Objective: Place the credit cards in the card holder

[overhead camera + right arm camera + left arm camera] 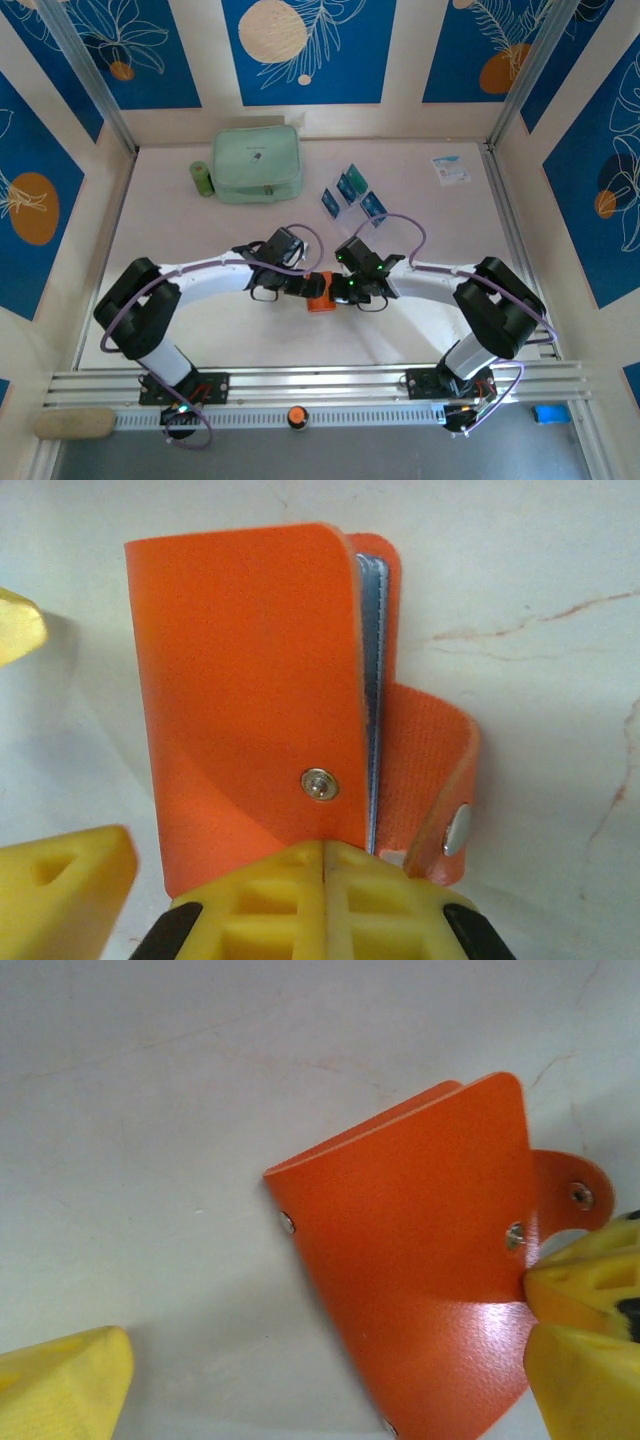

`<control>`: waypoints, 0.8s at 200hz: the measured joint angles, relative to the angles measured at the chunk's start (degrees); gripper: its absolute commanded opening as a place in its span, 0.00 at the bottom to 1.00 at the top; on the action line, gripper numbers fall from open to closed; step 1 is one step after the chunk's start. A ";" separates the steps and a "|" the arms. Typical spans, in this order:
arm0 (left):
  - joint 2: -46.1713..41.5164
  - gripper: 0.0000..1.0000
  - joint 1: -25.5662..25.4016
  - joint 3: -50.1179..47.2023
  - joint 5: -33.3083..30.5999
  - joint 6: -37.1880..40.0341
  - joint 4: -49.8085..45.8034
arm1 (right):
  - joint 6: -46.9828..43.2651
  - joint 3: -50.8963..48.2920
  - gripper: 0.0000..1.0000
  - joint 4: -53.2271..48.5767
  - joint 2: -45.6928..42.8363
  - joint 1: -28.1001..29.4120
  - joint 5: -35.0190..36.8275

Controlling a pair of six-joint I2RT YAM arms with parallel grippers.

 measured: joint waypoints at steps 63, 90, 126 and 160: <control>1.64 1.00 -0.90 0.02 -3.08 0.63 0.55 | -0.02 -0.39 0.00 -0.72 -1.75 -1.73 -0.81; 3.10 1.00 -2.34 1.75 -6.25 1.81 -1.64 | -0.13 -0.72 0.00 -2.75 -6.19 -5.11 -0.79; 5.25 1.00 -4.26 4.59 -10.73 2.40 -5.14 | -1.73 -0.57 0.01 -5.11 -9.03 -9.29 -0.81; 5.95 1.00 -4.83 5.33 -12.33 2.99 -5.64 | -3.41 0.74 0.12 -7.48 -7.43 -9.75 -1.64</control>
